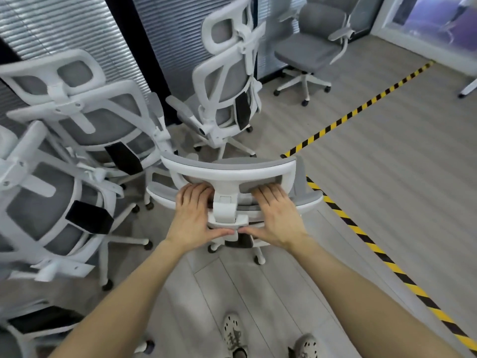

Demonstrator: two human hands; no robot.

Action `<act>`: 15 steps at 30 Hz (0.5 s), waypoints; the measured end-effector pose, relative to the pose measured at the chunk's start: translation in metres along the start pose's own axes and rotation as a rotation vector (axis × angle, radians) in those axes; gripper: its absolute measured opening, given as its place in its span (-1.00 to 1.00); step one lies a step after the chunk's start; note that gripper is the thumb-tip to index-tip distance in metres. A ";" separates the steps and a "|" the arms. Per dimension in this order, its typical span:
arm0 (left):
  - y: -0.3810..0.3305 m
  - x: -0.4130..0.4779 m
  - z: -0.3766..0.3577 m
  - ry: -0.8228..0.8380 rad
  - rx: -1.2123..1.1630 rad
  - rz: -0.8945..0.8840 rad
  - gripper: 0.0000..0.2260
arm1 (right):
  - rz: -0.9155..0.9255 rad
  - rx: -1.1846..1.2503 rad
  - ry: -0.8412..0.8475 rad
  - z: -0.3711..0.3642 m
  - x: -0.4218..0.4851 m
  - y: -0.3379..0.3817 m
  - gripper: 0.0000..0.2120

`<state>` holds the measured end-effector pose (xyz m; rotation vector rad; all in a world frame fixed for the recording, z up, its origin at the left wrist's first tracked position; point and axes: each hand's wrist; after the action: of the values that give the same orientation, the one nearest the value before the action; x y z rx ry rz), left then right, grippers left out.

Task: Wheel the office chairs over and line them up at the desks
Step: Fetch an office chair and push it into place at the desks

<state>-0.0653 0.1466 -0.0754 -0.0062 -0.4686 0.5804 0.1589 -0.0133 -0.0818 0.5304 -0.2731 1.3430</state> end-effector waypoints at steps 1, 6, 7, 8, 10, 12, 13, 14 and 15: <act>-0.011 0.002 -0.004 -0.006 -0.015 -0.009 0.17 | -0.006 -0.003 -0.010 0.005 -0.008 -0.009 0.00; -0.071 0.016 -0.025 -0.040 -0.076 -0.101 0.15 | -0.067 -0.044 -0.078 0.037 -0.054 -0.051 -0.02; -0.084 0.020 -0.029 -0.043 -0.091 -0.127 0.15 | -0.088 -0.066 -0.088 0.045 -0.065 -0.059 -0.01; -0.098 0.024 -0.032 -0.037 -0.108 -0.152 0.14 | -0.105 -0.086 -0.099 0.054 -0.075 -0.068 -0.02; -0.126 0.032 -0.036 0.006 -0.133 -0.216 0.12 | -0.131 -0.115 -0.125 0.072 -0.097 -0.087 -0.03; -0.151 0.041 -0.040 0.061 -0.147 -0.313 0.07 | -0.155 -0.154 -0.151 0.090 -0.121 -0.107 -0.03; -0.163 0.045 -0.043 0.082 -0.154 -0.362 0.05 | -0.168 -0.174 -0.161 0.098 -0.133 -0.116 -0.02; -0.174 0.050 -0.045 0.093 -0.158 -0.404 0.03 | -0.183 -0.193 -0.171 0.106 -0.146 -0.126 -0.02; -0.187 0.054 -0.048 0.094 -0.160 -0.440 0.01 | -0.199 -0.212 -0.183 0.115 -0.160 -0.135 -0.01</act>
<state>0.0938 0.0243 -0.0697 -0.0813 -0.4073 0.1095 0.2680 -0.2256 -0.0885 0.4885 -0.4944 1.0594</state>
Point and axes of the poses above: each hand's wrist, its own x-axis towards the middle knuckle, its own z-axis out of the back of the hand, y = z × x, and after that the axes turned 12 degrees about -y, right-handed
